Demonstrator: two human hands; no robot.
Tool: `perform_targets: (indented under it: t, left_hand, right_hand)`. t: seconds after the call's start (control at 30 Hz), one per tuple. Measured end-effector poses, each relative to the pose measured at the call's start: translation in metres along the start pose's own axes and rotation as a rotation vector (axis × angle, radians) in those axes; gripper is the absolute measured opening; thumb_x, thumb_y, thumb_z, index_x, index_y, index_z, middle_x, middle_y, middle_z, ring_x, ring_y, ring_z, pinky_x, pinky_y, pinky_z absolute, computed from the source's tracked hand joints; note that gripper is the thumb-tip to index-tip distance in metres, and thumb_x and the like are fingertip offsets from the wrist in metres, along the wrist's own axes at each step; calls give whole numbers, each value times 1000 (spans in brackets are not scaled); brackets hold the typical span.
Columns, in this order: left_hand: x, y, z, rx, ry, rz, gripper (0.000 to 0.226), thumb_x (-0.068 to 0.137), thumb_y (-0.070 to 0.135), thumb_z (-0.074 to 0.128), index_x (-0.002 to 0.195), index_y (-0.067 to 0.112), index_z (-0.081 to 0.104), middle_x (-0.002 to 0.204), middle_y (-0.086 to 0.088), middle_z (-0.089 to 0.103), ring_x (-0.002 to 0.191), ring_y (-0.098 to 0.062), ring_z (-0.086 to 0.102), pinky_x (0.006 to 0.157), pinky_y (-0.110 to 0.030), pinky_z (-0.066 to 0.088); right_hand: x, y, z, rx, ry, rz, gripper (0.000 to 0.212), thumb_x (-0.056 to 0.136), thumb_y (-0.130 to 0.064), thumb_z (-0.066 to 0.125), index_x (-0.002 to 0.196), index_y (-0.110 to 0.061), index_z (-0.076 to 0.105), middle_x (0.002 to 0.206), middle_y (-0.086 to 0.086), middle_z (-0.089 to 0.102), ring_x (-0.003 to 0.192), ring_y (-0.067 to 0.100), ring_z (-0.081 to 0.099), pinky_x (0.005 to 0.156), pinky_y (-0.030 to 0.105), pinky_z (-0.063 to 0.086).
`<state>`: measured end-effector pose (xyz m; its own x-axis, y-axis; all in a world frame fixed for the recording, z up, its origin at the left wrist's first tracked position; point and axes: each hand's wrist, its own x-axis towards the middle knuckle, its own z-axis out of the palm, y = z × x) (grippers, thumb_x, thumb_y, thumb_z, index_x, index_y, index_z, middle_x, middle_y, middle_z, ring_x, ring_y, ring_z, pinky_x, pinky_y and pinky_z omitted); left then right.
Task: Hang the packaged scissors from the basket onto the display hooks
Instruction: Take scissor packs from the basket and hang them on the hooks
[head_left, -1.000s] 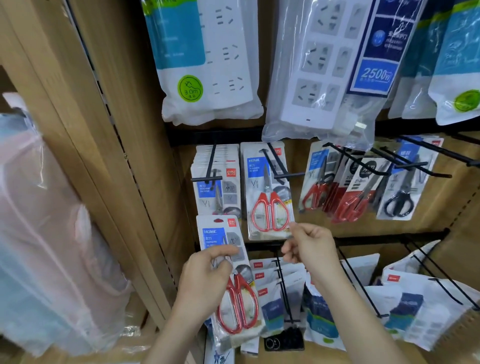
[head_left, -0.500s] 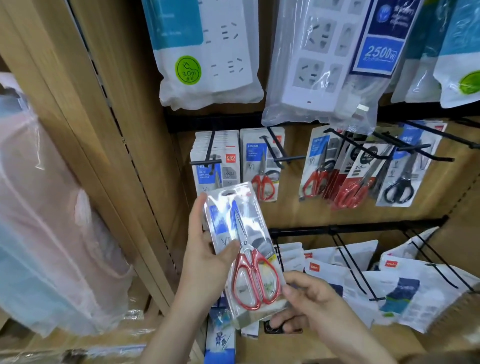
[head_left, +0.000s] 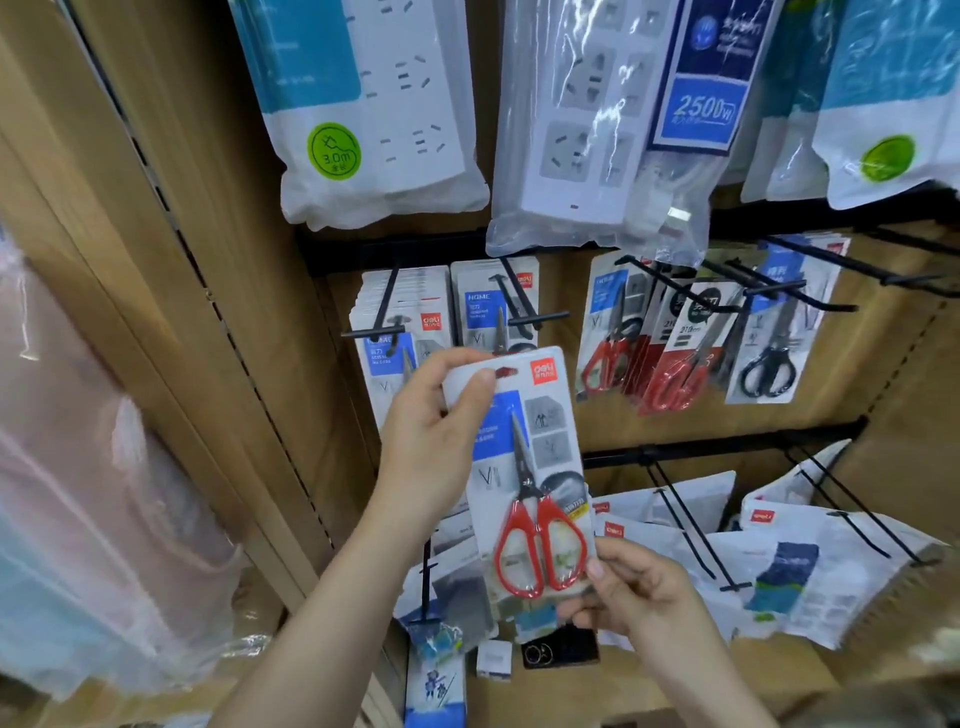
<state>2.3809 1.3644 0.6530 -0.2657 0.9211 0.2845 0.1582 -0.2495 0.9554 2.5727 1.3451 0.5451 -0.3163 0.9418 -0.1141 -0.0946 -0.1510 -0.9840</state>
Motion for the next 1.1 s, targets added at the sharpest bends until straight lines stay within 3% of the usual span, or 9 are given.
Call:
perform_targets:
  t: [0.1,0.2,0.27,0.37,0.57,0.67,0.73,0.9,1.1]
  left_hand:
    - [14,10,6,28,-13,-5,1,93,33,58,94,33,57,97,4,73,90,-12,73,63,-33,60]
    - [21,16,10,16,-18,-20,5,96,31,56,94,35,55,103,1,70,90,-9,73,64,-31,60]
    - [23,18,12,31,-18,-18,6,96,32,56,93,37,54,106,-1,69,92,-12,72,69,-38,61]
    - [26,18,17,69,-11,-35,4,97,33,56,97,36,55,106,1,70,92,-10,72,70,-40,61]
    - [8,14,11,-31,-96,-162,20,99,31,52,117,40,51,109,4,73,95,-9,72,73,-26,61]
    - [-35,-4,-2,29,-256,-225,25,99,21,51,123,24,57,103,1,76,94,-19,73,80,-35,61]
    - [-64,-17,-4,19,-348,-287,26,97,26,49,117,16,62,98,-4,76,86,-22,74,70,-32,60]
    - [-81,-35,4,52,-142,-321,29,99,29,43,98,6,61,67,-6,71,51,-18,64,46,-22,49]
    - [-67,-38,-2,177,-46,-288,35,103,26,40,88,-2,53,78,-25,57,44,-18,49,48,-32,46]
  right_hand:
    - [1,-8,2,38,36,-43,21,80,-34,66,88,-20,80,78,22,74,69,32,70,66,35,60]
    - [1,-9,-2,76,61,-56,54,56,-69,80,88,-26,79,77,22,74,68,31,71,65,35,59]
    - [0,-11,-1,106,66,-60,38,68,-58,79,86,-25,80,76,23,73,66,30,70,62,33,59]
    - [-2,-11,1,227,66,-42,17,80,-14,63,78,-13,80,72,31,69,57,29,69,52,28,58]
    - [-7,-19,5,336,102,-56,22,81,-7,58,73,-9,79,62,31,65,43,27,63,41,25,53]
    - [-8,-21,4,342,128,-56,17,82,-7,59,79,-2,75,65,34,65,43,28,64,40,26,53]
    - [-9,-22,5,328,161,-40,14,88,-3,56,86,2,70,64,34,65,43,29,64,40,26,53]
    - [-8,-25,10,311,169,23,19,95,-8,53,85,2,66,62,31,65,42,29,61,39,28,52]
    - [-2,-42,15,146,43,-11,37,85,-45,52,85,-16,75,68,23,66,48,25,56,44,28,41]
